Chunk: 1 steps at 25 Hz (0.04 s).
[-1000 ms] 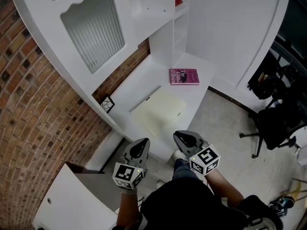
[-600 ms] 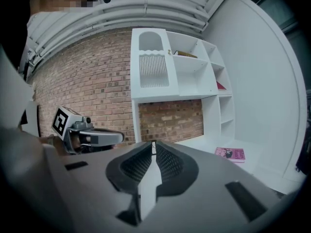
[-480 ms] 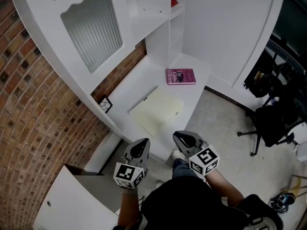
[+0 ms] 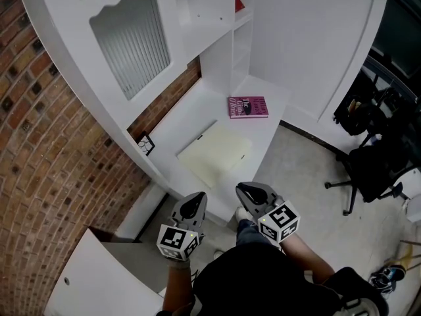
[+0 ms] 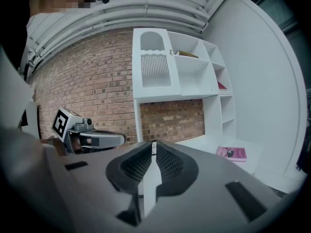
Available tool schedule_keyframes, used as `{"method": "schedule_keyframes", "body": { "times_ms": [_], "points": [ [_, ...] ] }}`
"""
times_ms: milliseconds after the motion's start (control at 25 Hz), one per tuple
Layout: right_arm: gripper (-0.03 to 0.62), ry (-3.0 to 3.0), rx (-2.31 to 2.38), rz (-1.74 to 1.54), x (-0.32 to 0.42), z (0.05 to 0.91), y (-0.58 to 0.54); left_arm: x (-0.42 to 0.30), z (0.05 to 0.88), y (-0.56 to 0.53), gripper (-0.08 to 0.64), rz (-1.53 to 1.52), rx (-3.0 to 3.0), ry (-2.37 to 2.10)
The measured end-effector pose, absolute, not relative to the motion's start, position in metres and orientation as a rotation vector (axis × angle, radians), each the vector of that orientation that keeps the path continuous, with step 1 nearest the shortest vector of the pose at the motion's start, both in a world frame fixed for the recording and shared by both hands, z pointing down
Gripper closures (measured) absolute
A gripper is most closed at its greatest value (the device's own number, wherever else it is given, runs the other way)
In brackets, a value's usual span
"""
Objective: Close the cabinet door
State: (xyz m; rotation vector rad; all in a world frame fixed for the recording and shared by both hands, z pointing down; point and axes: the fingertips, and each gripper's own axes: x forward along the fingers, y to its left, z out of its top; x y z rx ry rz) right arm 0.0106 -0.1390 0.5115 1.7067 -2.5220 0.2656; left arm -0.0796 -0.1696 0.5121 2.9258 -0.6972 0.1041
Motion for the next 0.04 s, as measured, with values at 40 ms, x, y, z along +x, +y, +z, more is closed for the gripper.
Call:
{"method": "schedule_keyframes", "body": {
  "times_ms": [40],
  "points": [
    [0.555, -2.523, 1.708, 0.266, 0.0101, 0.5119, -0.1385, -0.0799, 0.5118, -0.1689, 0.551, 0.102, 2.926, -0.695]
  ]
}}
